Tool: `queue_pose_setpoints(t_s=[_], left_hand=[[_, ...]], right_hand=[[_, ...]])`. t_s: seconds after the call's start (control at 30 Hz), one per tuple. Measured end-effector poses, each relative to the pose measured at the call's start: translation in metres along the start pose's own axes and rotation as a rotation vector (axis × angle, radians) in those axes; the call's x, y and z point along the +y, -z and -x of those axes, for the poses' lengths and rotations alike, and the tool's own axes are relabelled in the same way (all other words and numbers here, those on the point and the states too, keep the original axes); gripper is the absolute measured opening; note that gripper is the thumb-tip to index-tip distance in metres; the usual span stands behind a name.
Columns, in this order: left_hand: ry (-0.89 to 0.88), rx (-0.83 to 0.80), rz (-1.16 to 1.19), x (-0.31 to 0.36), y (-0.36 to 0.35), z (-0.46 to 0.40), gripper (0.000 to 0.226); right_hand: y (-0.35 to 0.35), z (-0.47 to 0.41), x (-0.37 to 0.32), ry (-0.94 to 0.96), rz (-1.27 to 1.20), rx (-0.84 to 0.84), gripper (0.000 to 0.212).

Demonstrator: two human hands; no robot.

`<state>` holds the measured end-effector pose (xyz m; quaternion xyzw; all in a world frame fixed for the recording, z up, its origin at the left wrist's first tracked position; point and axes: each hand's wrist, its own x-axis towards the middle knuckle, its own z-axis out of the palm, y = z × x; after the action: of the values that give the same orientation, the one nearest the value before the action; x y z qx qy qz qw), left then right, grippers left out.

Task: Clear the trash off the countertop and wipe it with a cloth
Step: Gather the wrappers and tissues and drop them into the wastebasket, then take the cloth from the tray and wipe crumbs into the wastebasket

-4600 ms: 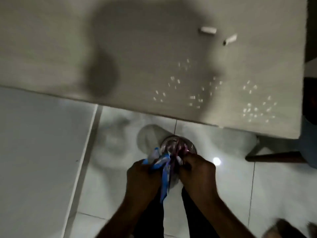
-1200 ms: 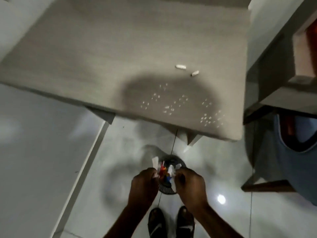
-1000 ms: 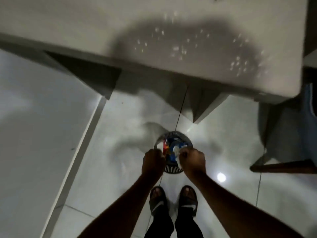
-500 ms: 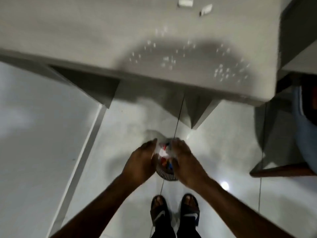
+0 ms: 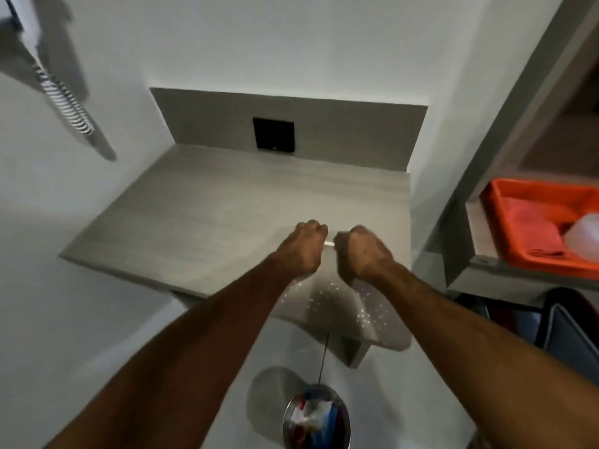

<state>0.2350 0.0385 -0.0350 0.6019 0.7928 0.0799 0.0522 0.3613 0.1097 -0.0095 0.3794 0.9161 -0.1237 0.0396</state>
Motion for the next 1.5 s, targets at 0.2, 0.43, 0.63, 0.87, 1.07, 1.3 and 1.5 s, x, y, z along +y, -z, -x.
queue_pose_setpoints(t_s=[0.2, 0.43, 0.63, 0.87, 1.07, 1.3, 1.5], left_hand=[[-0.031, 0.04, -0.111, 0.001, -0.027, -0.011, 0.024], [0.137, 0.593, 0.237, 0.032, -0.026, 0.076, 0.024], [0.198, 0.561, 0.388, 0.051, -0.157, 0.215, 0.015], [0.605, -0.057, 0.469, 0.045, -0.332, 0.282, 0.016], [0.563, -0.247, 0.437, 0.041, -0.39, 0.274, 0.033], [0.318, 0.019, 0.173, 0.022, -0.277, 0.259, 0.055], [0.116, 0.28, 0.129, 0.024, -0.088, 0.214, 0.06]], right_hand=[[-0.031, -0.01, 0.017, -0.041, -0.081, 0.044, 0.023], [-0.041, 0.06, 0.001, -0.077, -0.489, 0.426, 0.009], [-0.181, 0.166, -0.02, -0.105, -0.774, 0.491, 0.009], [-0.366, 0.17, 0.014, -0.504, -0.574, -0.09, 0.016], [-0.442, 0.172, 0.038, -0.581, -0.504, -0.385, 0.034], [-0.343, 0.191, 0.018, -0.22, -0.542, 0.056, 0.043], [-0.149, 0.193, -0.007, 0.169, -0.452, 0.426, 0.046]])
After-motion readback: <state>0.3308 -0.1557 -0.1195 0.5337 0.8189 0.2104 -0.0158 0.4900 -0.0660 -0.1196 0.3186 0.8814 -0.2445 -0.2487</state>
